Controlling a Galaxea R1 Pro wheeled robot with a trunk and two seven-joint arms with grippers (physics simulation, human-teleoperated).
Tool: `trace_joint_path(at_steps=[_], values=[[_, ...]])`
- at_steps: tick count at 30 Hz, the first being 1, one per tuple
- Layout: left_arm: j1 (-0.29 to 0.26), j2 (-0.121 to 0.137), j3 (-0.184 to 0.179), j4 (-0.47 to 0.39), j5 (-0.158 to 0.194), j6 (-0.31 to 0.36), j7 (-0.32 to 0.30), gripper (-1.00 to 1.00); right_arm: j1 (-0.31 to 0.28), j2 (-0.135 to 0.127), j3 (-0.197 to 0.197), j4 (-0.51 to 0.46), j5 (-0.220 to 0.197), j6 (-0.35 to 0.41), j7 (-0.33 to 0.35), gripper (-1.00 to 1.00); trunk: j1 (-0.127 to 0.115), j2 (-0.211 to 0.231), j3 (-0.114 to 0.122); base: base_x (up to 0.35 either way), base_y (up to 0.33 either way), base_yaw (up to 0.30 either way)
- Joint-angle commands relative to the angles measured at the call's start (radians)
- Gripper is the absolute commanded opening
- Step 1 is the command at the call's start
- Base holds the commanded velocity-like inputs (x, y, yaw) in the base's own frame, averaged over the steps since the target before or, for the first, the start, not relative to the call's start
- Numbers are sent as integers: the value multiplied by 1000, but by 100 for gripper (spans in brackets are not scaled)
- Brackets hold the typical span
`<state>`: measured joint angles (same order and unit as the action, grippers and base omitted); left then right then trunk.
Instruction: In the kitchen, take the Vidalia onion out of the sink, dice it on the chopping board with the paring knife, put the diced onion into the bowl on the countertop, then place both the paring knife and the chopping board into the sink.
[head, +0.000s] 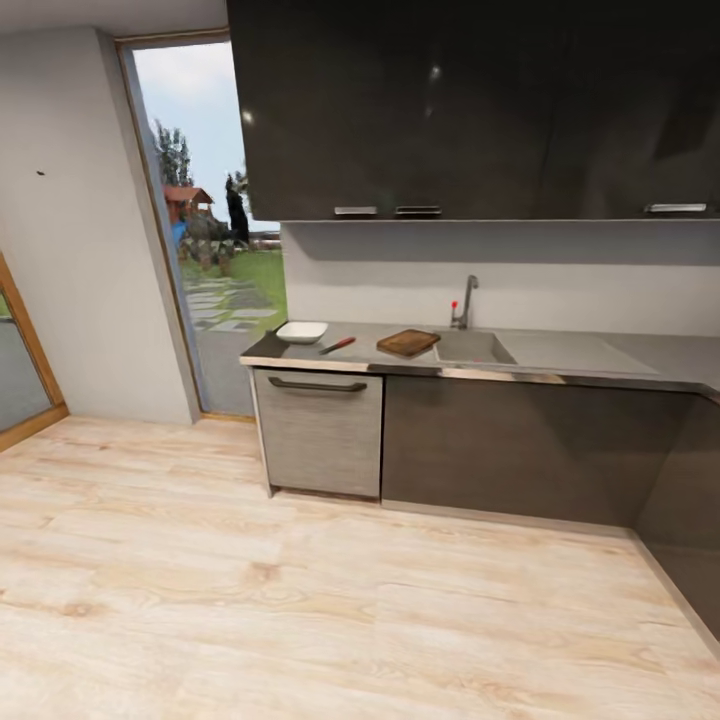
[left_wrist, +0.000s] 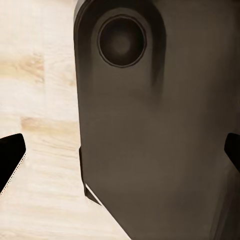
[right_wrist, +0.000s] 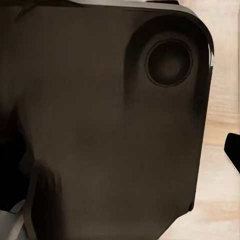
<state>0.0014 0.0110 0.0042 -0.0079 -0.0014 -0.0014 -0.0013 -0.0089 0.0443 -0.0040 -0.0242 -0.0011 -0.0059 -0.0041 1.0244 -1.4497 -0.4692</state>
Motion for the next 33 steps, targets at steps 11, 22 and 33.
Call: trace_joint_path(at_steps=[11, 22, 33], values=[[0, 0, 0, -1, 0, 0, 0, 100, 0, 0, -2, 0, -4, 0, 3, 100, 1, 0, -1, 346, 0, -114], [0, 0, 1, -2, 0, 0, 0, 100, 0, 0, -2, 0, -4, 0, 3, 100, 1, 0, -1, 346, 0, -261], [0, 8, 1, -3, 2, -2, 0, 100, 0, 0, 0, 0, 0, 0, 3, 100, 1, 0, -1, 270, 0, -107]])
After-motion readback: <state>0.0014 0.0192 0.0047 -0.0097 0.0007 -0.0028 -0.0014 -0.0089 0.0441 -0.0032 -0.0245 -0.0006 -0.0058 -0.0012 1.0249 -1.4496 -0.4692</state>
